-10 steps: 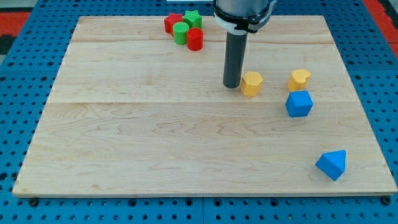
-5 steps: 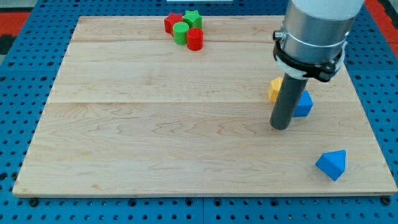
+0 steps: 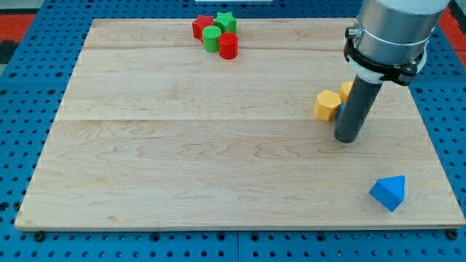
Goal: Push the blue triangle into the group of blocks
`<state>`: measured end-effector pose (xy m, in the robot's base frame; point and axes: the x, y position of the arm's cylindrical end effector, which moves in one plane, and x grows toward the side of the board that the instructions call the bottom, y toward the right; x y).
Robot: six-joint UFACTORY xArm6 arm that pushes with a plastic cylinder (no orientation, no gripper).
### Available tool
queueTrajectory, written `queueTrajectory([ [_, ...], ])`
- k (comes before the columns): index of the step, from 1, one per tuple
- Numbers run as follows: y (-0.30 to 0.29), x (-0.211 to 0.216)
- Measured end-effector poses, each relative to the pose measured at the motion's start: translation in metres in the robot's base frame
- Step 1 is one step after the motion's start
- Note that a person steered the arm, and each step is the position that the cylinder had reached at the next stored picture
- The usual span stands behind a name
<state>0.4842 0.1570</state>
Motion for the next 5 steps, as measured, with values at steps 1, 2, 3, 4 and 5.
queueTrajectory([
  [1,-0.014,0.024],
  [2,-0.009,0.055],
  [3,-0.009,0.09],
  [4,0.008,0.132],
  [5,0.035,0.121],
])
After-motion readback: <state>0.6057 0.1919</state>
